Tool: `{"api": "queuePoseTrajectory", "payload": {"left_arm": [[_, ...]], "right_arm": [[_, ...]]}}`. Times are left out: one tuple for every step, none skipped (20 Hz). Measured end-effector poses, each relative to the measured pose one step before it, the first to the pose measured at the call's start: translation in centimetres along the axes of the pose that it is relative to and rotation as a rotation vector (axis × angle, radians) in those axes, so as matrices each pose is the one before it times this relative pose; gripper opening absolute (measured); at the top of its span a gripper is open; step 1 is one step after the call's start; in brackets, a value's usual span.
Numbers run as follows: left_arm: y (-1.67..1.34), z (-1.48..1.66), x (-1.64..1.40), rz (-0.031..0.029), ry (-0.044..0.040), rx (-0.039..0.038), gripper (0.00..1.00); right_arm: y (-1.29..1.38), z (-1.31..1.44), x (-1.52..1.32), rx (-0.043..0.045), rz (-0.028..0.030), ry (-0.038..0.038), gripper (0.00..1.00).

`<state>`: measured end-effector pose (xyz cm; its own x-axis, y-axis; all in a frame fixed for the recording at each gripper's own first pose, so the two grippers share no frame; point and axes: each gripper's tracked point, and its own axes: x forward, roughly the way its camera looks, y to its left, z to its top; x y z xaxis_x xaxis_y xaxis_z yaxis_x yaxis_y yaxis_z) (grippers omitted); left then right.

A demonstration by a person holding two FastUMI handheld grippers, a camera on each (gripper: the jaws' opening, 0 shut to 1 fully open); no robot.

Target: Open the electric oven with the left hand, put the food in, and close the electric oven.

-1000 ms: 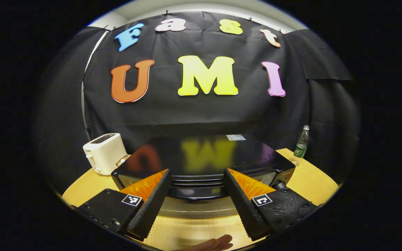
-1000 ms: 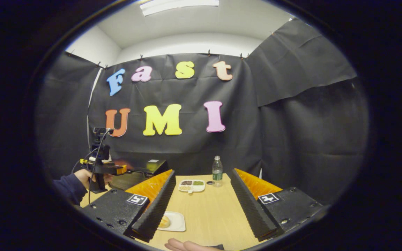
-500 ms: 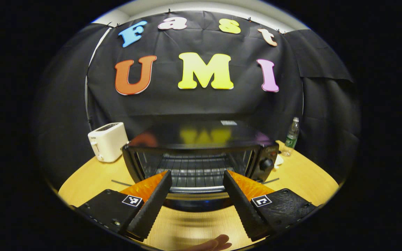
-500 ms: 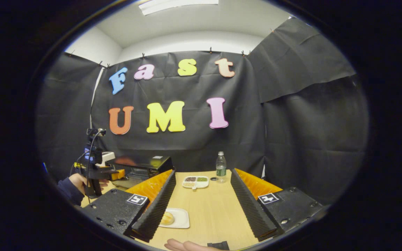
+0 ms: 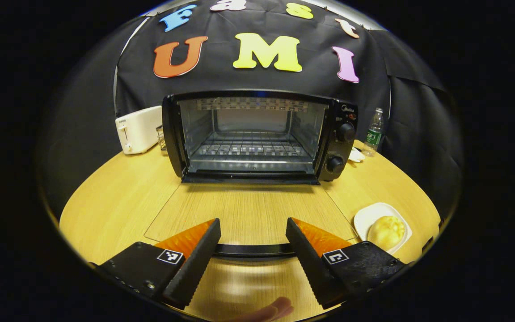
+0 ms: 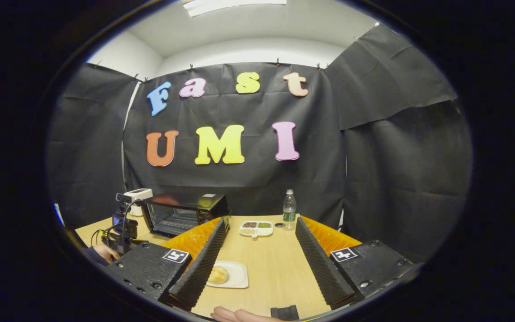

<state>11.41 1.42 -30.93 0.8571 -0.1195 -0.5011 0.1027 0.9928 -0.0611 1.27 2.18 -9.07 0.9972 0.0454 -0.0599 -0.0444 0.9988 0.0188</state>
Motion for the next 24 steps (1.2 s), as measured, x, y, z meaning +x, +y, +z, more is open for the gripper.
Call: {"api": "queuePoseTrajectory", "payload": {"left_arm": [[-0.065, 0.127, -0.159, 0.00325, -0.01944, 0.01176, 0.98], [0.062, 0.002, -0.202, 0.00759, -0.00441, 0.01127, 0.98], [0.165, -0.194, -0.211, 0.0051, 0.00306, 0.00594, 0.98], [0.016, -0.035, -0.12, 0.00277, -0.00615, 0.0073, 0.98], [-0.054, -0.131, 0.043, 0.00089, -0.00288, 0.00438, 0.98], [0.066, -0.169, 0.105, 0.00078, 0.00136, -0.00493, 0.98], [0.104, -0.199, 0.118, 0.00193, -0.00096, -0.00498, 1.0], [0.023, 0.006, -0.066, 0.00272, -0.00692, 0.00039, 0.98], [0.035, 0.168, -0.02, 0.00187, -0.01529, 0.00106, 0.99], [-0.032, 0.175, -0.041, 0.00186, -0.00825, 0.00267, 0.98], [-0.006, 0.001, 0.001, 0.00131, -0.00025, 0.01154, 0.98], [0.183, 0.044, -0.175, 0.00475, 0.00672, 0.0093, 0.98], [0.379, 0.273, -0.302, 0.00882, -0.0028, -0.0032, 0.99], [0.706, 0.182, -0.406, 0.02263, -0.00193, -0.02195, 0.98], [0.618, 0.402, -0.377, 0.01295, -0.00719, -0.03024, 0.98], [0.194, 0.441, -0.53, -0.00055, -0.01211, -0.02798, 0.96], [-0.082, 1.118, -1.249, 0.00096, -0.03036, -0.01897, 0.89], [0.009, 1.289, -0.869, -0.00398, -0.04178, -0.01014, 0.95], [0.024, 1.358, -1.006, -0.00055, -0.0604, -0.008, 0.95], [0.016, 1.616, -0.915, -0.00863, -0.05156, -0.01191, 0.95], [-0.29, 0.666, -0.771, -0.02291, -0.01564, -0.02296, 0.87], [-0.177, 0.478, -1.054, -0.01616, -0.00227, -0.02011, 0.93], [0.394, 0.725, -1.195, 0.00247, -0.00442, -0.01895, 0.83], [0.27, 1.27, -1.29, 0.00178, -0.02669, -0.01711, 0.83]], "right_arm": [[0.113, -0.293, 0.015, -0.00565, 0.00043, 0.00215, 0.96], [0.146, -0.15, 0.118, -0.00479, 0.00103, 0.00333, 0.96], [0.141, -0.365, 0.132, -0.00192, 0.00049, 0.00626, 0.96], [0.098, -0.377, 0.031, 0.00138, 0.00127, 0.00573, 0.96], [0.056, -0.448, 0.09, 0.00323, 0.0002, 0.00624, 0.97], [0.079, -0.33, 0.377, 0.00333, 0.00155, 0.00904, 0.97], [0.178, -0.683, 0.223, 0.00374, 0.00266, 0.01373, 0.97], [0.174, -0.596, 0.289, 0.00639, 0.00537, 0.01425, 0.97], [0.328, -0.701, 0.422, 0.00874, 0.00951, 0.01196, 0.97], [0.442, -0.678, 0.354, 0.00844, 0.01348, 0.01032, 0.97], [0.405, -0.772, 0.48, 0.00444, 0.01248, 0.01108, 0.97], [0.279, -0.811, 0.519, -0.00038, 0.00602, 0.01576, 0.97], [0.271, -0.8, 0.517, -0.00308, 0.00695, 0.01167, 0.97], [0.367, -0.606, 0.481, -0.00406, 0.00823, 0.00857, 0.96], [0.4, -0.721, 0.608, -0.00278, 0.00876, 0.01196, 0.96], [0.418, -0.767, 0.548, 0.00167, 0.00978, 0.01551, 0.96], [0.364, -0.759, 0.524, 0.00774, 0.01117, 0.01301, 0.96], [0.377, -0.862, 0.697, 0.01018, 0.00883, 0.01787, 0.96], [0.313, -0.91, 0.769, 0.01234, 0.00794, 0.01388, 0.96], [0.359, -0.915, 0.868, 0.00469, 0.00594, 0.01711, 0.97], [0.549, -0.912, 0.825, -0.00014, 0.0091, 0.00266, 0.97], [0.352, -0.643, 0.961, -0.01032, 0.00162, 0.00198, 0.96], [0.158, -0.931, 0.8, -0.01789, -0.01121, 0.01134, 0.96], [0.366, -0.938, 0.646, -0.02149, -0.00538, 0.01635, 0.96]]}}
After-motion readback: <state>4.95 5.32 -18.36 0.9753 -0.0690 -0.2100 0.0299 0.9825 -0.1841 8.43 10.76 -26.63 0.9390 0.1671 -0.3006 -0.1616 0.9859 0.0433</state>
